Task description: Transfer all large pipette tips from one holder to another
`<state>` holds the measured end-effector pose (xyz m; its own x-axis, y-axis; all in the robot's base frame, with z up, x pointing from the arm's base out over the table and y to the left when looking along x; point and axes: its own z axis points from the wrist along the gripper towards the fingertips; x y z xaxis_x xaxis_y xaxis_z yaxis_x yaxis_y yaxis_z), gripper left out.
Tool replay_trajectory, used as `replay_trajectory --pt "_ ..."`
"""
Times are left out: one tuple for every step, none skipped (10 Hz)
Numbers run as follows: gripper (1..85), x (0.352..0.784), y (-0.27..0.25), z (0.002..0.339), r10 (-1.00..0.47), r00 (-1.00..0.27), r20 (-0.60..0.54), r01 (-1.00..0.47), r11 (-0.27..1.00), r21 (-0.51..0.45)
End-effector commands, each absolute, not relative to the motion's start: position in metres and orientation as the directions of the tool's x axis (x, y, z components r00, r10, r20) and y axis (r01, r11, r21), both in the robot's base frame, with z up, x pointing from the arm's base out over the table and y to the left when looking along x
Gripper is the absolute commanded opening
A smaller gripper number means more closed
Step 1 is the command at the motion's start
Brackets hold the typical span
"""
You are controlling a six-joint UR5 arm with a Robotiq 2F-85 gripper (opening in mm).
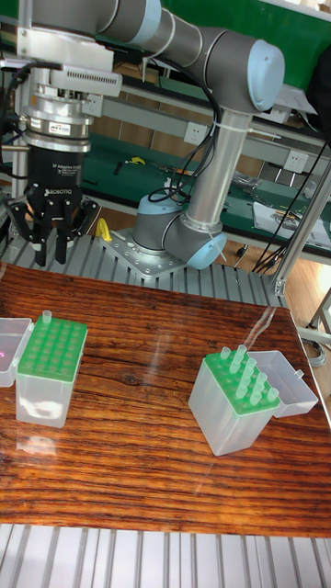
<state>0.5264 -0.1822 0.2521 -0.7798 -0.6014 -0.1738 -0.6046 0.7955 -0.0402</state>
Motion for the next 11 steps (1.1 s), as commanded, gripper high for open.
replay_trajectory --pt "34.0 0.526 -0.172 0.257 -0.611 -0.77 -0.184 -0.619 0.785 -0.017" --pt "34.0 0.525 -0.174 0.258 -0.616 -0.772 -0.159 -0.62 0.784 -0.029" --pt "34.0 0.525 -0.168 0.256 -0.616 -0.774 -0.144 -0.62 0.784 -0.023" --pt "34.0 0.524 -0.157 0.254 -0.607 -0.783 -0.137 -0.611 0.791 -0.011" --pt "33.3 0.529 -0.148 0.25 -0.603 -0.787 -0.13 -0.605 0.796 -0.032" --pt "33.0 0.532 -0.137 0.246 -0.591 -0.795 -0.136 -0.592 0.805 -0.036" --pt "32.7 0.534 -0.125 0.241 -0.573 -0.806 -0.148 -0.575 0.817 -0.031" --pt "32.7 0.534 -0.112 0.238 -0.552 -0.819 -0.156 -0.557 0.831 -0.02" --pt "32.3 0.534 -0.102 0.235 -0.534 -0.83 -0.161 -0.539 0.842 -0.014" --pt "32.3 0.534 -0.093 0.234 -0.518 -0.839 -0.164 -0.523 0.852 -0.018" --pt "32.0 0.534 -0.082 0.234 -0.495 -0.853 -0.166 -0.498 0.867 -0.026"
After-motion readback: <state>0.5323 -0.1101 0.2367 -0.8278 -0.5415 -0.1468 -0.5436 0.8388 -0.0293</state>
